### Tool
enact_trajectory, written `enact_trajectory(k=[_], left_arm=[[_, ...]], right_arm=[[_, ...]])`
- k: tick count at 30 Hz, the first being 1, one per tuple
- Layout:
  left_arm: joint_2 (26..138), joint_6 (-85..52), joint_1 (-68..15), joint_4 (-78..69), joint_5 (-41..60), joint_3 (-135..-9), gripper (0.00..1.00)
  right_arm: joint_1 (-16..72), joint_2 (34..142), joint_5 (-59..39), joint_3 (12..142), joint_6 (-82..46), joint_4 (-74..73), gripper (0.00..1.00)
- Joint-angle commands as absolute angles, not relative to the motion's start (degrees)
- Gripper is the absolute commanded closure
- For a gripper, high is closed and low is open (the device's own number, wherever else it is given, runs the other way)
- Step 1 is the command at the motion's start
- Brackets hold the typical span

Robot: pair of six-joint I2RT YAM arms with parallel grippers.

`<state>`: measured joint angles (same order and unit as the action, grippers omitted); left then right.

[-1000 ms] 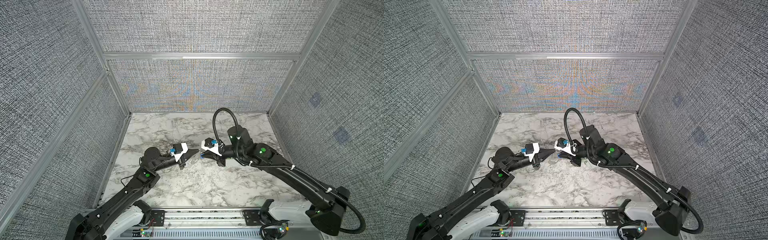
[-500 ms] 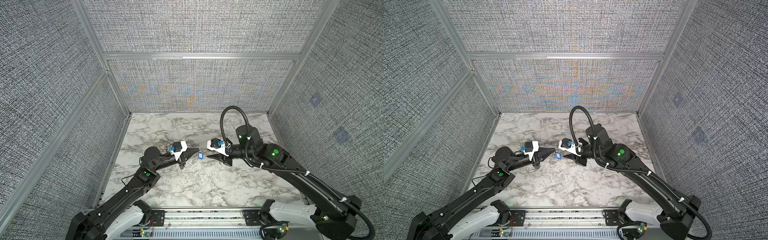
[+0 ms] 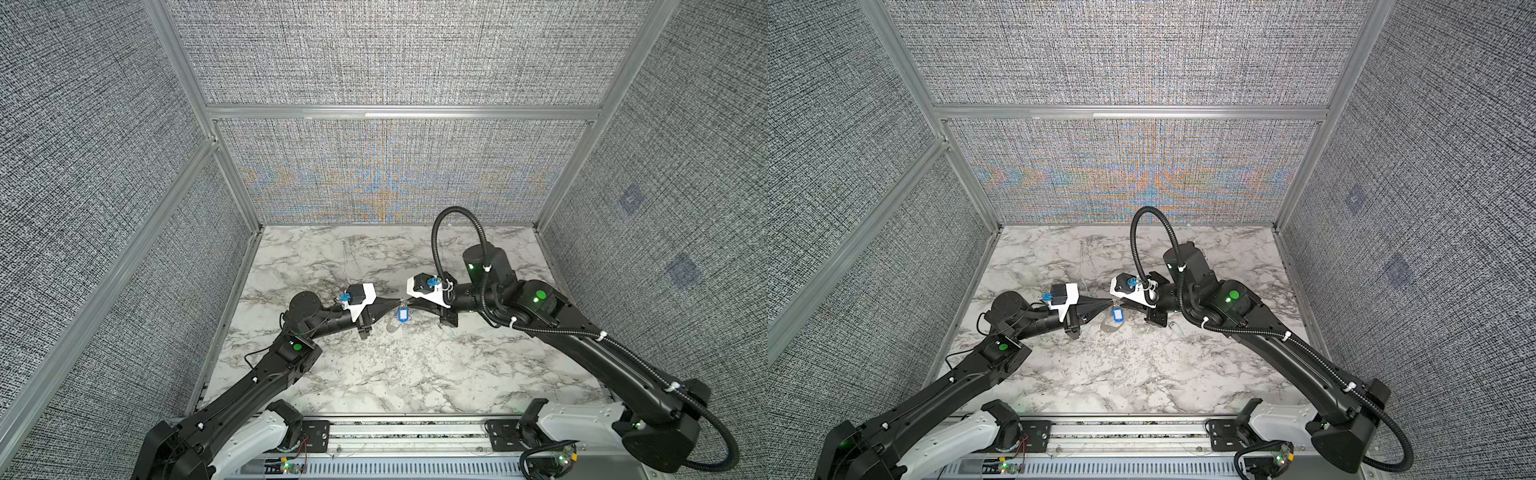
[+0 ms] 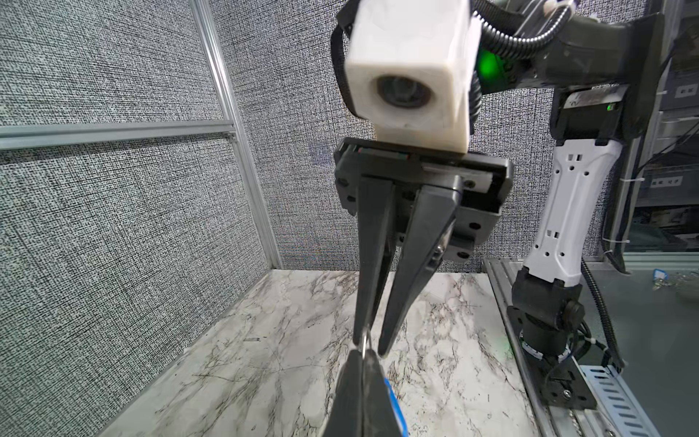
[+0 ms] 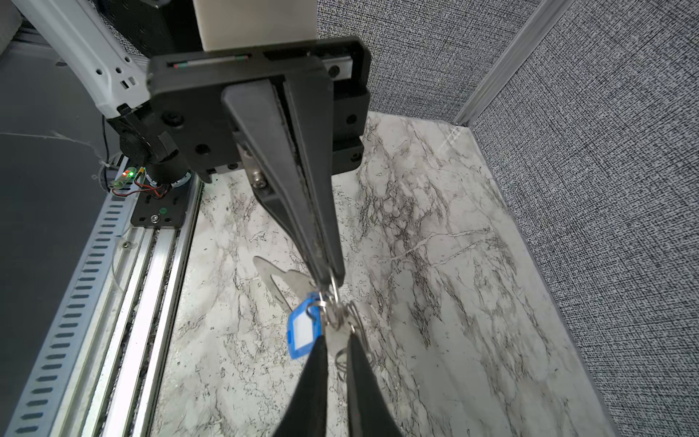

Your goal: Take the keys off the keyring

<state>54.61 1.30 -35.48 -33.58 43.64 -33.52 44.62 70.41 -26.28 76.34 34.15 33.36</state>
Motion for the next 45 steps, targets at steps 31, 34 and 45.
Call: enact_trajectory(k=[31, 34, 45], left_arm=[[53.5, 6.0, -35.4, -27.9, 43.1, -36.0, 1.0], [50.9, 12.4, -35.4, -20.9, 37.4, -37.5, 0.68], [49.7, 26.3, -35.5, -5.9, 34.4, -43.4, 0.66]], right_arm=[[44.6, 70.8, -29.9, 76.9, 34.0, 32.6, 1.0], [44.5, 71.1, -28.8, 78.7, 35.3, 36.0, 1.0], [44.5, 75.4, -26.4, 86.8, 38.0, 49.5, 1.0]])
